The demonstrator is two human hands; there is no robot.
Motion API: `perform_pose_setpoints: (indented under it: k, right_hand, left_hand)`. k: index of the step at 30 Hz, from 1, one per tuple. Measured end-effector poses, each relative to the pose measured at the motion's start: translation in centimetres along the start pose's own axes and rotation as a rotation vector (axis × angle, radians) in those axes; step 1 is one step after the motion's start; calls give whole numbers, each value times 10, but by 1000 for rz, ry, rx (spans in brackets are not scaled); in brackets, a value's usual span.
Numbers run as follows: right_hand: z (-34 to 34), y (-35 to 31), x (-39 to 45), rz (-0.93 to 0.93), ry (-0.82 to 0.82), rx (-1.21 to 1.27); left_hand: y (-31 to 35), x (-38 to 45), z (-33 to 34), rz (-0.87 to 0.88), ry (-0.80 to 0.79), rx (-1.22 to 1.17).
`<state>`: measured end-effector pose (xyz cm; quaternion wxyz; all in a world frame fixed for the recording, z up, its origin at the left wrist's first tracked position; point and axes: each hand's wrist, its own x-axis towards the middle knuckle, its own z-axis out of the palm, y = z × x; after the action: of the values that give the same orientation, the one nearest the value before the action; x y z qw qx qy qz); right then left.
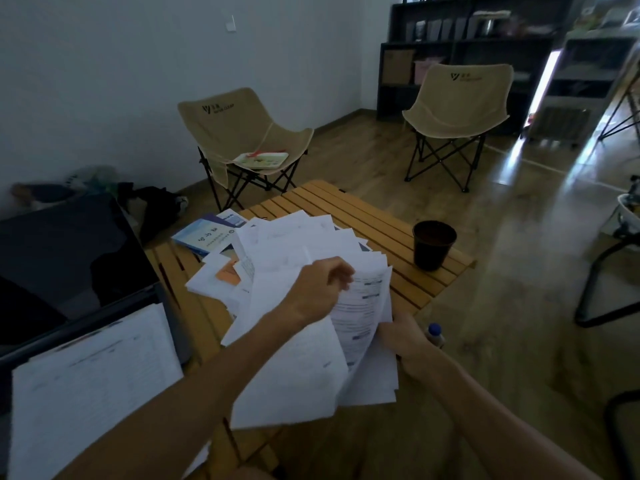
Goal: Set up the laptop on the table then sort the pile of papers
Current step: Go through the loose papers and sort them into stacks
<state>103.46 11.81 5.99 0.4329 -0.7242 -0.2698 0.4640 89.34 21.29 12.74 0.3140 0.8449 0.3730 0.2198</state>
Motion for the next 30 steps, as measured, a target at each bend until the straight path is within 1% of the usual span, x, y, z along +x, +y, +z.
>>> perform_pose_setpoints:
  k: [1, 3, 6, 8, 11, 13, 16, 20, 23, 24, 25, 26, 28, 30]
  right_hand:
    - [0, 1, 0, -6, -9, 9]
    - [0, 1, -2, -25, -32, 56]
    - [-3, 1, -3, -29, -58, 71]
    - [-3, 3, -1, -31, -59, 61]
    - [-2, 6, 4, -13, -36, 45]
    - [-1, 7, 6, -18, -28, 49]
    - [0, 8, 9, -18, -38, 41]
    - [-1, 8, 9, -23, -30, 23]
    - [-2, 8, 8, -21, -48, 32]
    - [-3, 8, 8, -17, -51, 38]
    - [-3, 8, 7, -12, -47, 44]
    - [-4, 7, 6, -12, -55, 53]
    - [-5, 7, 6, 8, -64, 87]
    - [-6, 8, 9, 47, -56, 132]
  left_hand:
    - [-4, -7, -8, 82, -6, 48]
    - [-10, -24, -17, 332, -47, 223]
    - [-15, -44, -12, 718, -247, 642]
    - [-19, -50, -6, 866, -366, 863]
    - [-30, -56, 0, 942, -588, 959]
    - [-34, -58, 1, 935, -703, 979]
    - [-30, -53, 0, 899, -759, 1011]
    - [-20, -44, 1, 977, -754, 1069]
    - [-17, -41, 4, 961, -806, 1125]
    - [-15, -40, 3, 950, -807, 1134]
    - [-11, -38, 0, 943, -774, 1116]
    - [-5, -32, -8, 924, -706, 1070]
    - [10, -13, -33, 832, -479, 889]
    - [29, 10, -64, 698, -185, 651]
